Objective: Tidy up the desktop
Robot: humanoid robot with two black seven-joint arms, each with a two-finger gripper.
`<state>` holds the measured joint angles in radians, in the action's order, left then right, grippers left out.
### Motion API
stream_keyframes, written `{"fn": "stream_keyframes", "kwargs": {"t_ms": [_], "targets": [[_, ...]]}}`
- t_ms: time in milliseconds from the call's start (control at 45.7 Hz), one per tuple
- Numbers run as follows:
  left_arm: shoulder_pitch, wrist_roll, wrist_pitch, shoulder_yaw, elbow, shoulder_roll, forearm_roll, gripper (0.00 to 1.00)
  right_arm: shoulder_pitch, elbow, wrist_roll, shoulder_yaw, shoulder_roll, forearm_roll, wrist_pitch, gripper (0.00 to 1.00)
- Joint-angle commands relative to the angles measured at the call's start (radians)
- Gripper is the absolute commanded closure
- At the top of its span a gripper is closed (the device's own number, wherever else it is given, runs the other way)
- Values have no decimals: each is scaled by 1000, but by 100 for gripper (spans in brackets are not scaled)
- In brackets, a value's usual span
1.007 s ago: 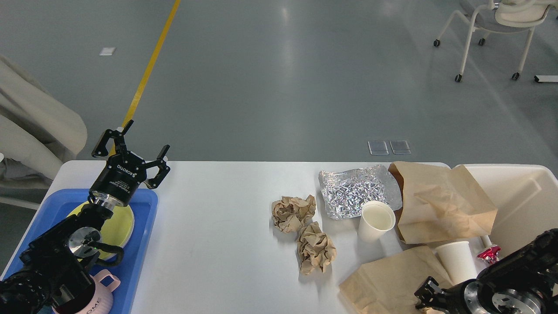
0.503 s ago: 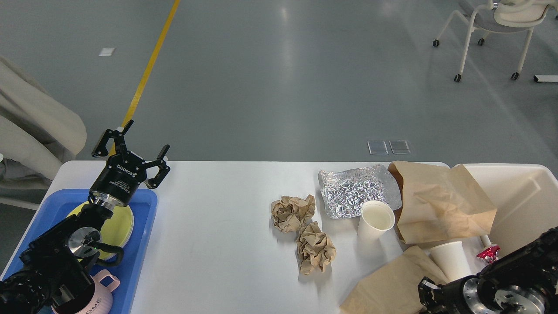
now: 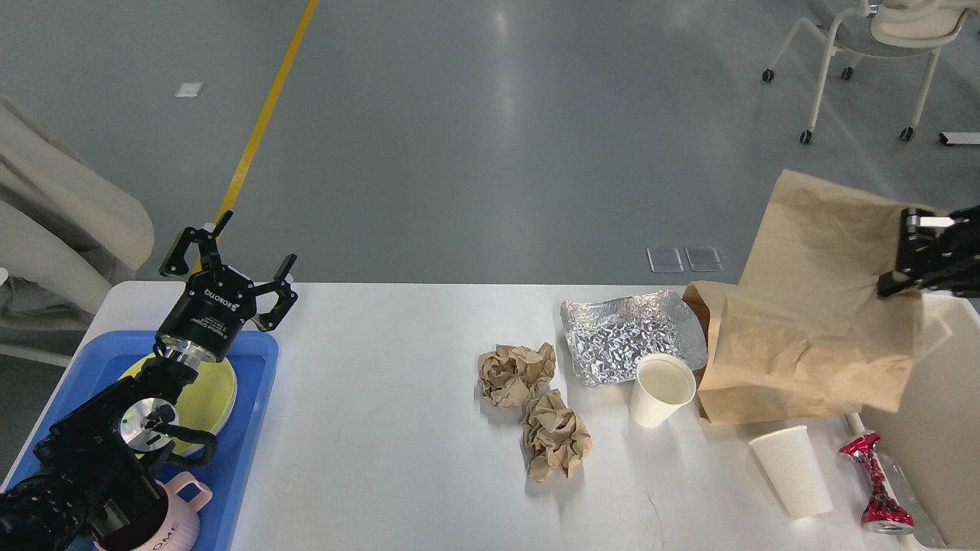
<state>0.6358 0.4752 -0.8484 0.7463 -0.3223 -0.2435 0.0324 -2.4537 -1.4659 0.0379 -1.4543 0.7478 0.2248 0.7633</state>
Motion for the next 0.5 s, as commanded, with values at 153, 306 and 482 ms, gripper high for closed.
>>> {"fn": "stream_keyframes", "kwargs": {"t_ms": [153,306,482], "targets": [[-1,0,-1,-1,0,1,-2,0,-133,196,10,3,2,214,117,100],[-1,0,0,-1,0,1,-2,0,86,421,11,18,70,310,67,100],[-1,0,0,-1,0,1,-2,0,635,660,65,49,130,426,-376,100]]}}
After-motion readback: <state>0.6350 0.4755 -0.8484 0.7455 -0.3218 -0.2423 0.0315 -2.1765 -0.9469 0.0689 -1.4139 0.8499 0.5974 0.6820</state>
